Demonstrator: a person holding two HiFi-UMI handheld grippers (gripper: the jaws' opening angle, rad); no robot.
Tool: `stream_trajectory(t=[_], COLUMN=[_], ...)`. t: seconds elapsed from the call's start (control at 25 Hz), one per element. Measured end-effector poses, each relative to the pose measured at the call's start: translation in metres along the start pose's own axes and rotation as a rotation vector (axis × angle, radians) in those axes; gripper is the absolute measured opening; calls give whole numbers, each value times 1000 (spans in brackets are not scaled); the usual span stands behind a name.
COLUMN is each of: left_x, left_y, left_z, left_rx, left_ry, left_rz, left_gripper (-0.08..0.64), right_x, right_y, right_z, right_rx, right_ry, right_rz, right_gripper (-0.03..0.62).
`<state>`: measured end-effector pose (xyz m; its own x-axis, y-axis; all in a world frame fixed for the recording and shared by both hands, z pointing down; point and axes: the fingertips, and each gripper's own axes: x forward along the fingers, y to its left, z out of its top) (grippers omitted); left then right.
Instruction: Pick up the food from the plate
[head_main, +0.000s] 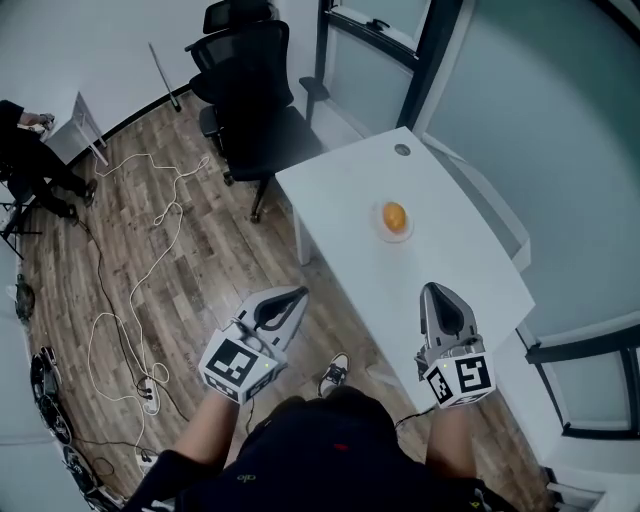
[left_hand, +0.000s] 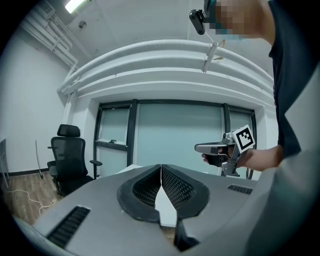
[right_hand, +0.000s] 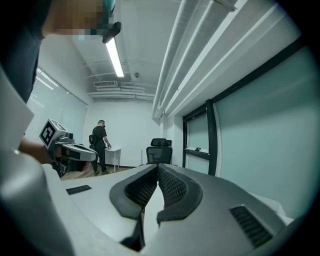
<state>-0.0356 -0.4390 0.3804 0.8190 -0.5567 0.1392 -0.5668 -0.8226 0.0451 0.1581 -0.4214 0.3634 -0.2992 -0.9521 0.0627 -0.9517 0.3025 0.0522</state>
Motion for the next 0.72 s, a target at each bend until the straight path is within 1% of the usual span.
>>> stream_trajectory(t=[0.24,0.4,0.48,0.6,0.72], left_x=[92,142,161,184,203], left_y=[31,43,47,51,59], left_z=[7,8,5,4,2], left_rx=[-23,-29,-34,-30,-54], left_ry=[17,29,52,85,94], left_rz=[0,-9,-18,-57,-74], left_gripper=[23,23,23,23,23], right_x=[55,84,94,105,114], right_y=[-74,-116,-131,-147,-157], right_z=[-11,-28,-36,-46,-56], right_rx=[19,41,63,78,89], right_ry=[26,38,43,60,89], right_rz=[-3,-17,-33,-43,-61], right_gripper=[25,25,26,26,26])
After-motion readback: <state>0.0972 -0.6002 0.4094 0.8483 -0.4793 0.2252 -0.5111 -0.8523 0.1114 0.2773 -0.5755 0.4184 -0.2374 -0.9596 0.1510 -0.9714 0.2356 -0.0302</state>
